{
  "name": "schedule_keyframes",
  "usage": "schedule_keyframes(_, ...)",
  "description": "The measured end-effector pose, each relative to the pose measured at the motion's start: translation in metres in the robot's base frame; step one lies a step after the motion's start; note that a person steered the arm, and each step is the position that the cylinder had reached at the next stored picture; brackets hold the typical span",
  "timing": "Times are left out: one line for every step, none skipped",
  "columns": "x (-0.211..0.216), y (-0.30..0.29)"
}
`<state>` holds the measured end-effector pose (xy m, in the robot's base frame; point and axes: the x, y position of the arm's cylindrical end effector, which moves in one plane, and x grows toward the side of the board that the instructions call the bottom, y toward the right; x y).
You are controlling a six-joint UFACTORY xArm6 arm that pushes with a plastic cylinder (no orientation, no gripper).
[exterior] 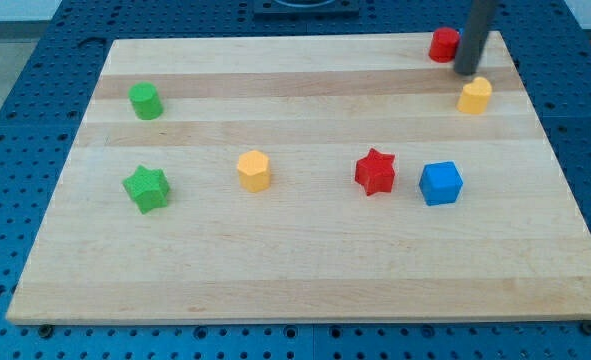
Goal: Move the yellow heart above to the red star
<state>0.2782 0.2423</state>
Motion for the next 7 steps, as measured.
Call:
schedule_keyframes(0.014, 0.037)
schedule_keyframes(0.041, 0.021)
schedule_keyframes(0.075, -0.051)
schedule_keyframes(0.115, -0.132)
schedule_keyframes(0.124, -0.165)
schedule_keyframes(0.125, -0.154)
schedule_keyframes(0.148, -0.18)
